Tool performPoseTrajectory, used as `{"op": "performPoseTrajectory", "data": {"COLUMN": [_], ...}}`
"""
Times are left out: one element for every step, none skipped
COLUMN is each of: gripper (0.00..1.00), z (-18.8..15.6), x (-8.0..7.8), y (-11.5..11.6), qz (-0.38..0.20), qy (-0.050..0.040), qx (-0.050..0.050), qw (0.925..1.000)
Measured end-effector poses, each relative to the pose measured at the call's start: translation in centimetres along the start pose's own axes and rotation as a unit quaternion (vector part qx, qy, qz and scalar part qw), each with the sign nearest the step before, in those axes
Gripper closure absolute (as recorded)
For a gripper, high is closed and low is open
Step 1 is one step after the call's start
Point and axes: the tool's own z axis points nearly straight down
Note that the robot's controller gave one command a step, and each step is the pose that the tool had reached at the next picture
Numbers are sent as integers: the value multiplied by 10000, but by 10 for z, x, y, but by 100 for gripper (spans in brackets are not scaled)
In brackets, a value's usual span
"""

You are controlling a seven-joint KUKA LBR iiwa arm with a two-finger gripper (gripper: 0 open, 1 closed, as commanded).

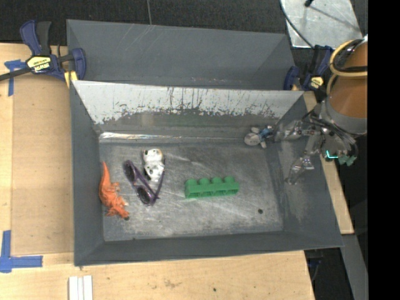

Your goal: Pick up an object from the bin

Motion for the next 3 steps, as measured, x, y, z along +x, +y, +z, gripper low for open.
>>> {"op": "performPoseTrajectory", "data": {"gripper": [0,0,0], "z": [-4,52,86], "x": [-2,-4,-17], "y": [0,34,21], "qz": [-14,-149,-444], "qy": [-40,-68,-45], "qx": [9,16,-5], "qw": [10000,9999,9990]}}
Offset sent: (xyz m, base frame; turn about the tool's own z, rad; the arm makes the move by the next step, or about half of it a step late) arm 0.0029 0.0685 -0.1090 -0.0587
